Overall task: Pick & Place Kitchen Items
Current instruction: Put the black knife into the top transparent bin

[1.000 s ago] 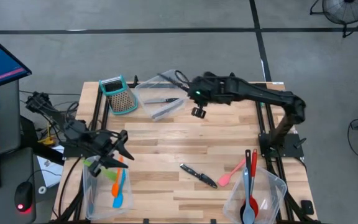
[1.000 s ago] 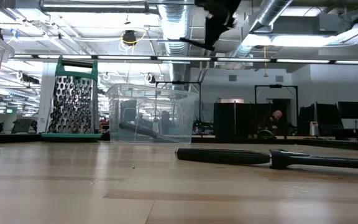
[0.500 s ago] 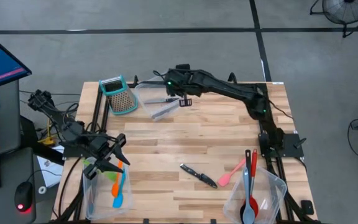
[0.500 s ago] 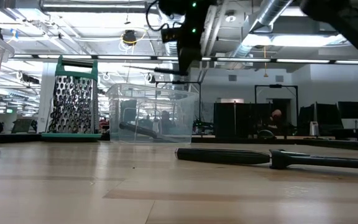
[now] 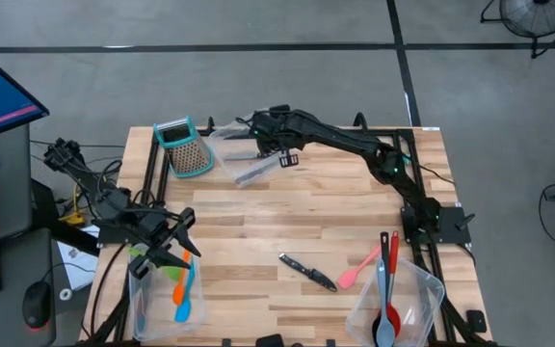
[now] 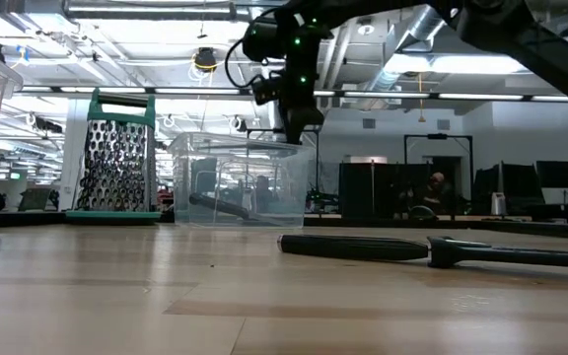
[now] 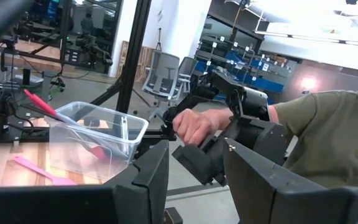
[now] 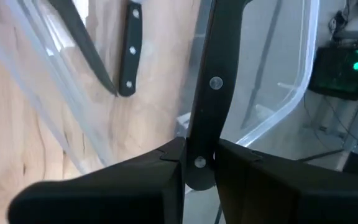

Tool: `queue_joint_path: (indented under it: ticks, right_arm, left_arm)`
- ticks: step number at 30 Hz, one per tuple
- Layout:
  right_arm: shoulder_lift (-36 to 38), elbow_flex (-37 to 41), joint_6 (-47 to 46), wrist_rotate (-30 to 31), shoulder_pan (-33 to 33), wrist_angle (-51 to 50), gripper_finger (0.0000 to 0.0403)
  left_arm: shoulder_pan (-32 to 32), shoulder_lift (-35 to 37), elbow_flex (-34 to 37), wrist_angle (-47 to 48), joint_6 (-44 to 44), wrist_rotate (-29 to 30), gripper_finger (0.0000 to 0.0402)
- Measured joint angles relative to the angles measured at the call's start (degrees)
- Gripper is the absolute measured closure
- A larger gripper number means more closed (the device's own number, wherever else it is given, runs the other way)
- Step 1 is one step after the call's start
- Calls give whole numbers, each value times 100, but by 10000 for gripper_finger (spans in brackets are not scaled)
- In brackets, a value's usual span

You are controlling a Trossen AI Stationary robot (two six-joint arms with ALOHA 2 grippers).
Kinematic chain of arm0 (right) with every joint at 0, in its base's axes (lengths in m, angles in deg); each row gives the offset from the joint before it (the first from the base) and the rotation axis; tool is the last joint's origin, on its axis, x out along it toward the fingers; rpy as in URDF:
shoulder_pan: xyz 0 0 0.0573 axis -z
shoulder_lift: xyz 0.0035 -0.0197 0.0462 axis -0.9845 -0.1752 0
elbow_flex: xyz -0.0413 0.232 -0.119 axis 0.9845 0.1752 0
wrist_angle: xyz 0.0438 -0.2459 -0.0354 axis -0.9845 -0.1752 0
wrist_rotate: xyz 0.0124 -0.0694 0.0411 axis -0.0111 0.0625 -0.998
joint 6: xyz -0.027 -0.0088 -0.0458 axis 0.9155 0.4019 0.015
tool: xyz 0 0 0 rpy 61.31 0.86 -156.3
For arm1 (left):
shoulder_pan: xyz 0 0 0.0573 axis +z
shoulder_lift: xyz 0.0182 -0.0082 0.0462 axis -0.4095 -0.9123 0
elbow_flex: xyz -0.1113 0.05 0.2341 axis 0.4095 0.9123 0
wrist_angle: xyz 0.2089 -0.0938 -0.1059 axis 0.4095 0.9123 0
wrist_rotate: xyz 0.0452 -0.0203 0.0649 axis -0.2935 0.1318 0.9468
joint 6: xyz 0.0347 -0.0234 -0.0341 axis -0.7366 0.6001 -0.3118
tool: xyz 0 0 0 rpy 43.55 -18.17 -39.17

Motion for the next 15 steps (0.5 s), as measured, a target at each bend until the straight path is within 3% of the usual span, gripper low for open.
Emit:
queue_joint_path:
  ticks: [6,12,15]
  right_arm:
    - [1,-1,87,-638,64,62,359]
    - [1,1,14,-739,175,173,359]
    - [1,1,-143,-1066,223,148,359]
  left_arm:
    - [2,0,0,0,-11,-13,270]
    - [2,0,0,0,-14,-13,270]
    - [2,0,0,0,-15,-11,270]
